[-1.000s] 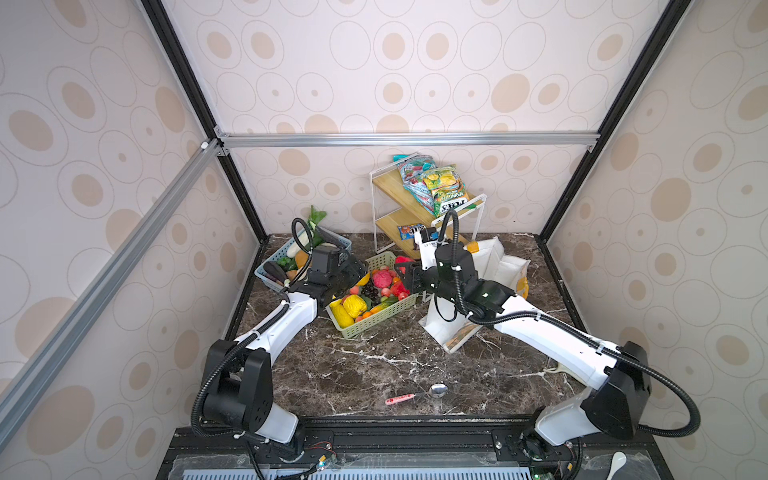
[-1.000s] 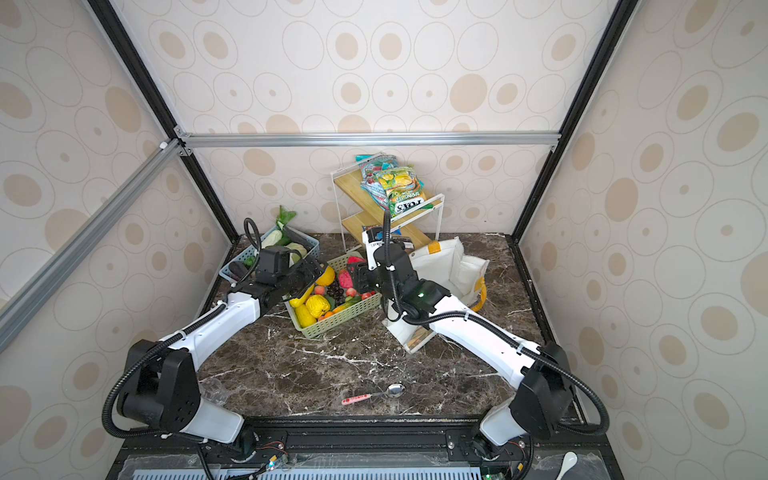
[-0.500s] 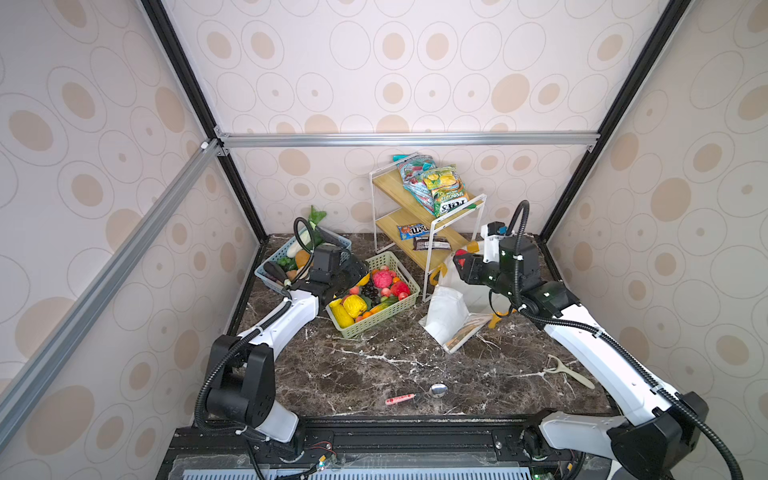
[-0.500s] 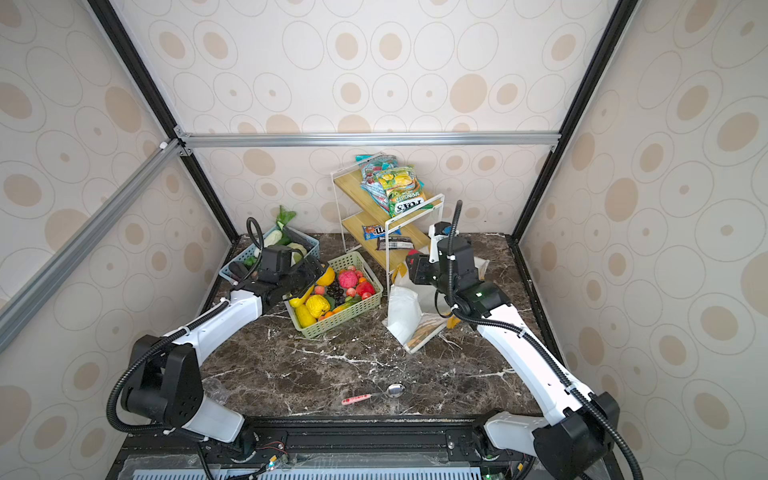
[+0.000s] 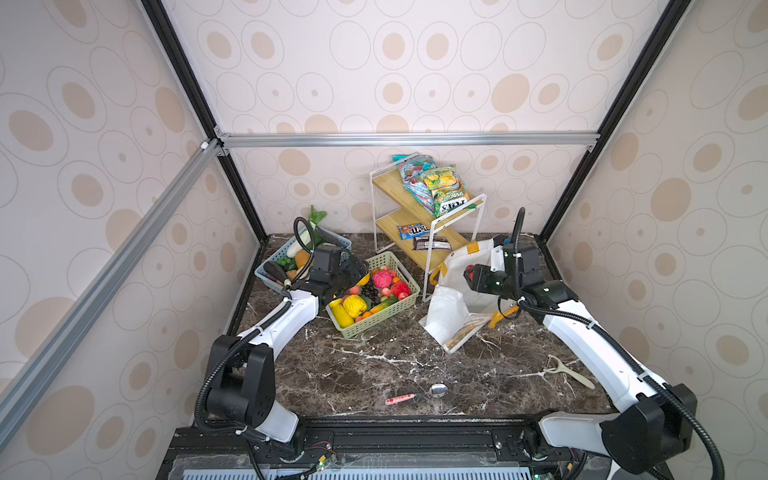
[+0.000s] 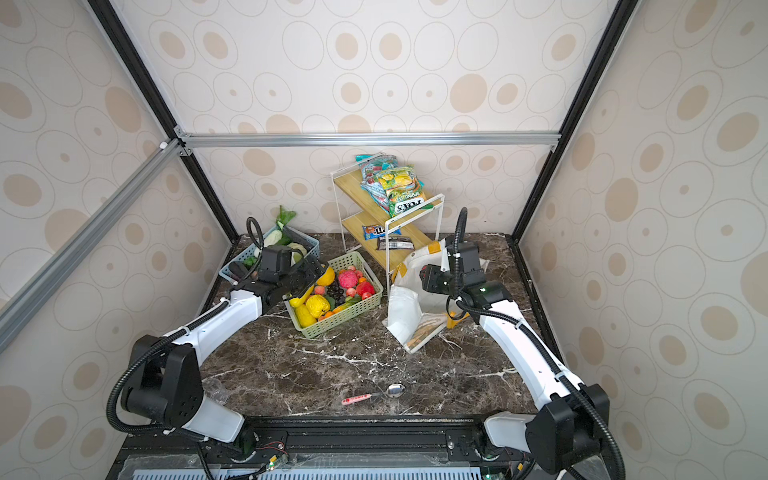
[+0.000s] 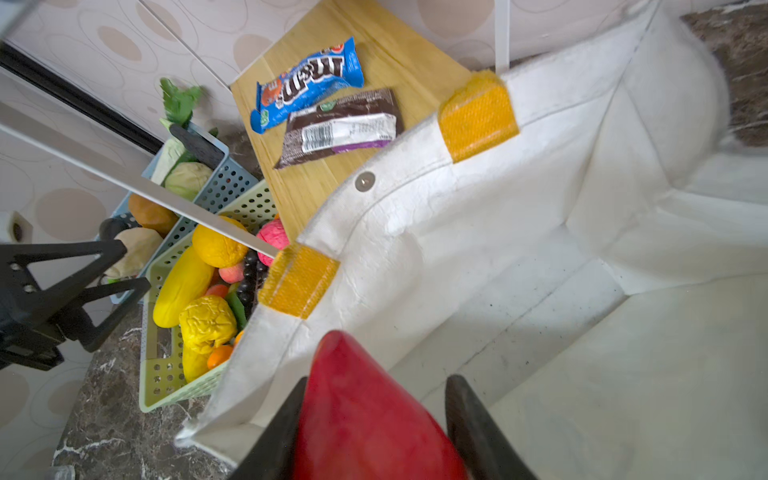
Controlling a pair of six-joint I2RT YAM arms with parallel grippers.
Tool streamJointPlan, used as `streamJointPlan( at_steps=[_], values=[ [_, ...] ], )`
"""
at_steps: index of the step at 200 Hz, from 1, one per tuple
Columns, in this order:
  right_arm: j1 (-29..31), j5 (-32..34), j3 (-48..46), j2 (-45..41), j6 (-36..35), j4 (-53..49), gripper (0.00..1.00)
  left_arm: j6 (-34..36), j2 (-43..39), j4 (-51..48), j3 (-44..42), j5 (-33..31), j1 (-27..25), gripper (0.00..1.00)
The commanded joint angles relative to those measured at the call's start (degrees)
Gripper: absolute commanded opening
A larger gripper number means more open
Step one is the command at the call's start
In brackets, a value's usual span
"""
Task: Place the food into the grocery bag and tie it
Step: 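Lower the red pear into the tote and open the right gripper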
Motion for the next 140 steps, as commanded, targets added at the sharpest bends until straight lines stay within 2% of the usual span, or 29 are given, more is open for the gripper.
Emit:
streamJointPlan(
  at_steps=[1,61,140],
  values=[
    [-1.0,-2.0,-0.6,1.6,-0.7,-0.8,0.36,1.2,-0.4,-0.9,1.2,-0.9,0.3,0.84],
    [-4.7,-8.2,0.2,7.6,-1.5,-0.9,0.37,1.2,-1.4,-0.4,-0.4,-1.1,0.4,0.84],
    [-5.1,-11.6,1.2,14.5,-2.6,-3.5,0.41,2.2,-2.2,-0.2,-1.3,-1.8,0.3,0.84]
  ],
)
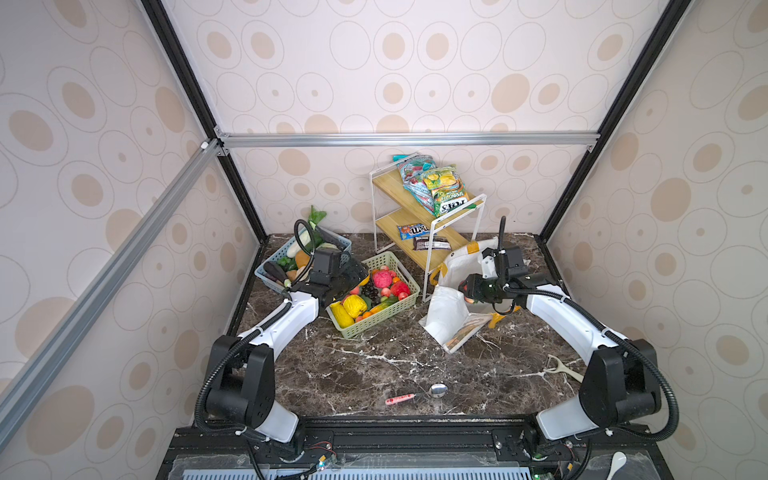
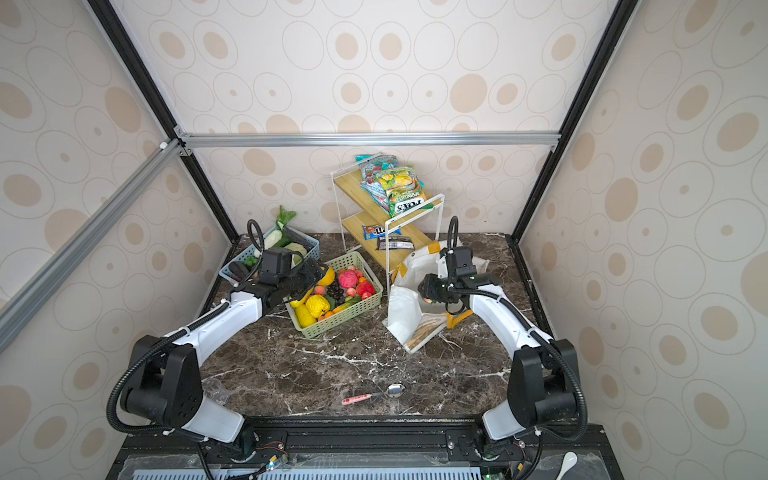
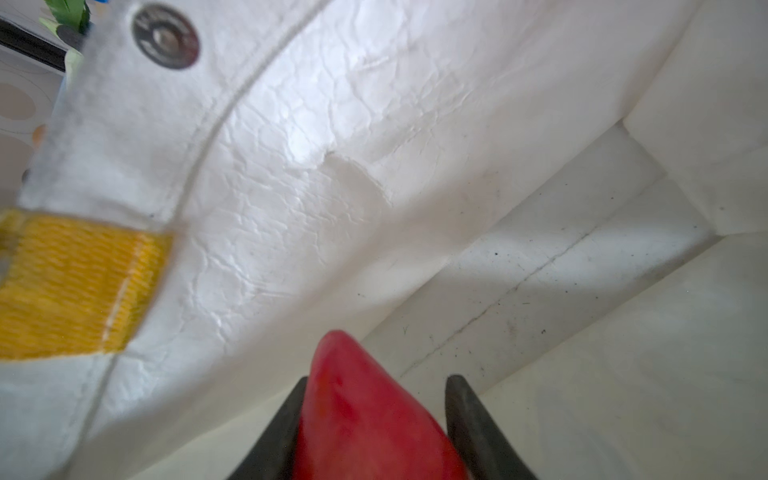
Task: Place the food into the grocery bag and tie it
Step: 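Lower the red pear into the tote and open the right gripper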
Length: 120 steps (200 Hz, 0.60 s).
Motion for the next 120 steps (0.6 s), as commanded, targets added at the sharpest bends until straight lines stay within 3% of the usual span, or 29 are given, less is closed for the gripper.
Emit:
streamJointPlan(
  at_steps=[1,120],
  values=[
    [-0.4,-1.9,1.4,1.9,-0.9,-2.0,0.41,1.6,-1.9,-0.3,0.2,-1.2,0.3,0.84],
    [-0.3,-9.8,1.0,10.3,-0.5,-0.7,0.44,2.0,-2.1,-0.4,0.2,-2.0,-0.2,0.83]
  ],
)
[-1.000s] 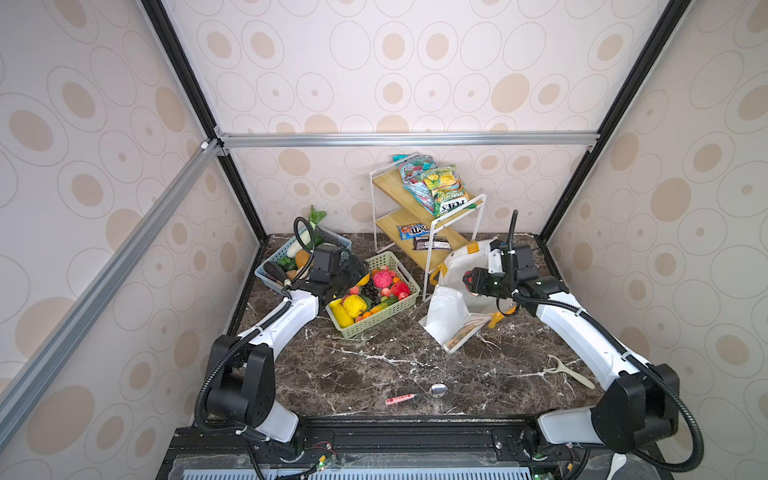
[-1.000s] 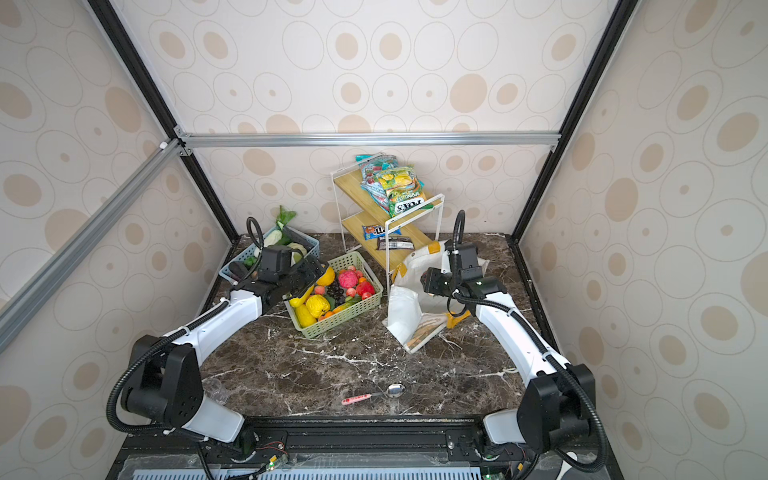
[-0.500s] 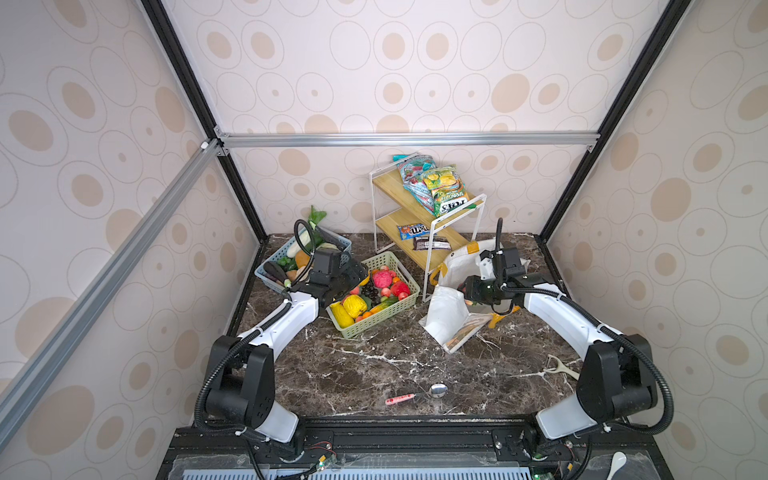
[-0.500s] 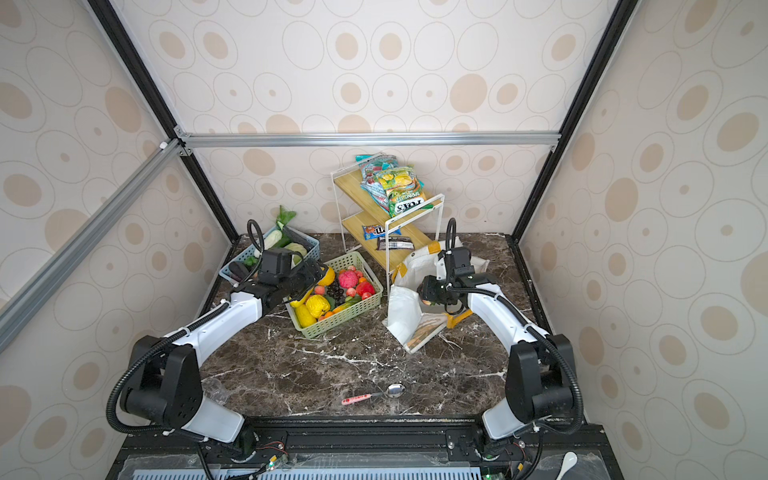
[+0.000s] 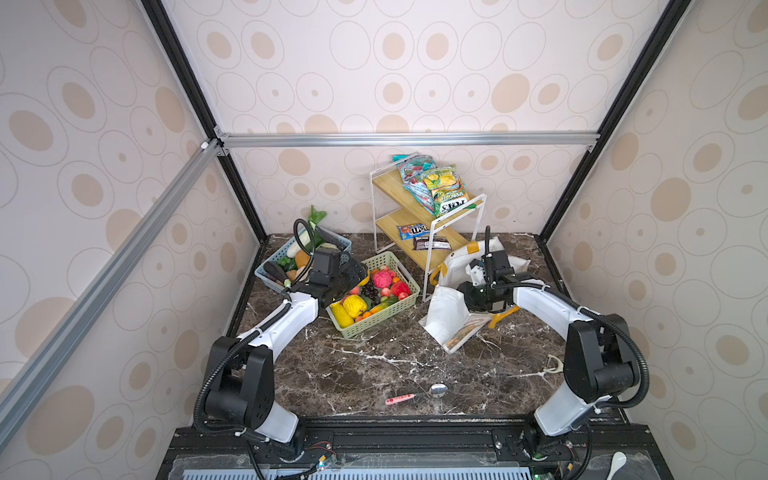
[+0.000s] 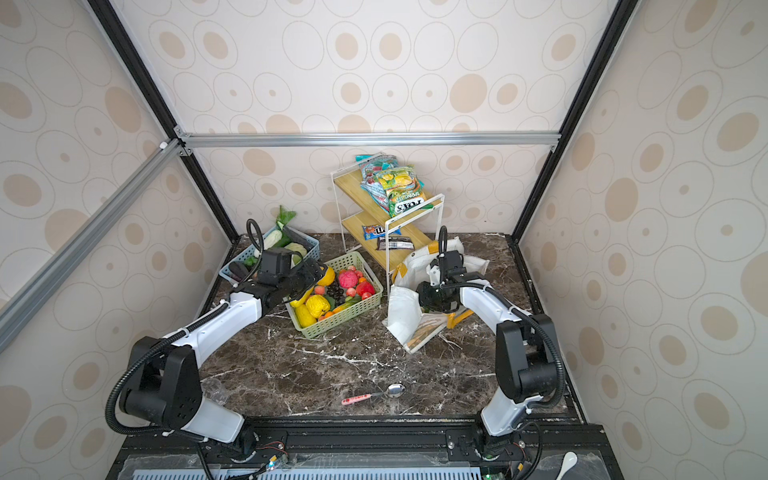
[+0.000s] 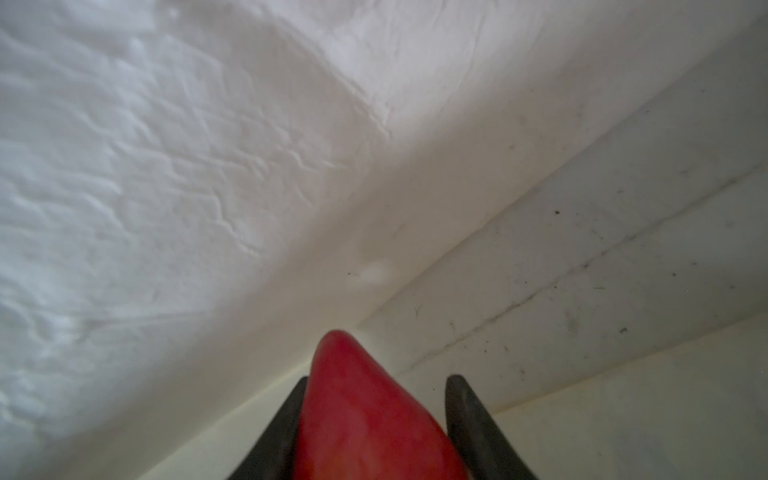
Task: Place the food into the grocery bag and tie it
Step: 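Lower the red pear into the tote and open the right gripper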
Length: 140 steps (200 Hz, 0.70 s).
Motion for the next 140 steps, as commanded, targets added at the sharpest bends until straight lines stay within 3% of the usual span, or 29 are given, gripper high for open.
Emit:
streamJointPlan(
  at_steps=[1,140],
  values=[
    [-0.3,-2.3,0.3,1.6,0.0,-0.1,0.44,1.2,-1.7,-0.3,0.2,-1.0,-0.2,0.84],
    [1.3,-4.0,-1.5,9.3,2.9,3.4,0.46,1.8,-0.7,-0.2,0.5,-1.2,-0.7,0.84]
  ],
)
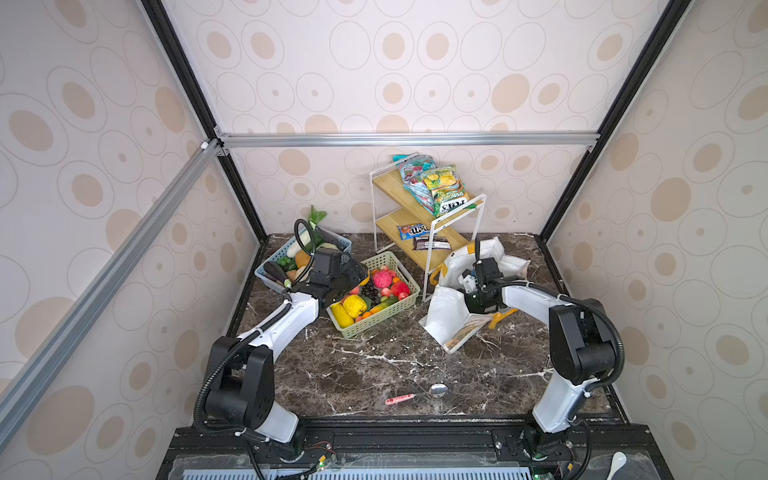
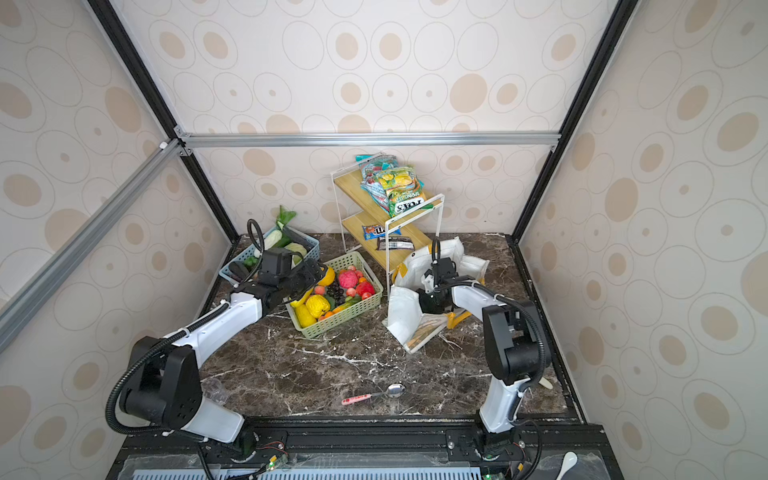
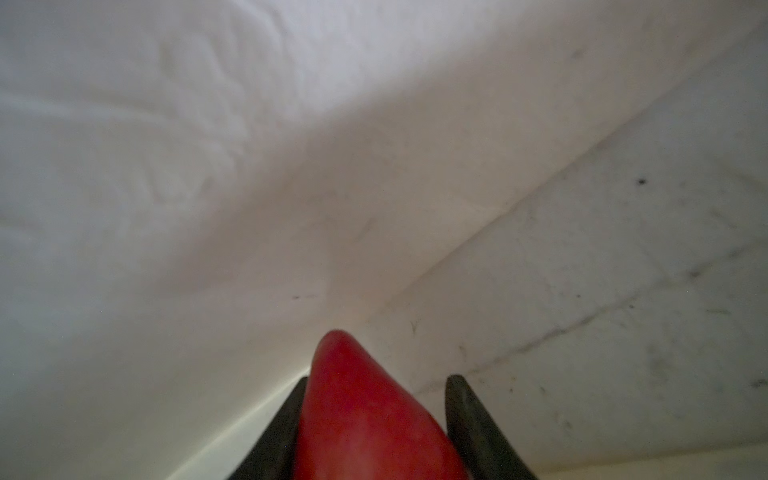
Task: Place the food into the grocery bag and tie it
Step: 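Lower the red pear into the tote and open the right gripper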
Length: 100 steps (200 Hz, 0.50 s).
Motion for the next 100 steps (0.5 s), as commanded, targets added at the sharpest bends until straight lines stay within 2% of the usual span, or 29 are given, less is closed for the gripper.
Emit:
streamJointPlan(
  at_steps=[1,100],
  values=[
    [0.4,-0.6,-0.7,1.5,0.8,0.4,0.46,1.3,-0.7,-0.2,0.7,-0.9,-0.1,0.84],
    [0.4,-0.6,-1.8,1.0,2.9,1.7,0.65,3.6,1.2,-1.8,2.3,-2.2,-0.6,0.83]
  ],
)
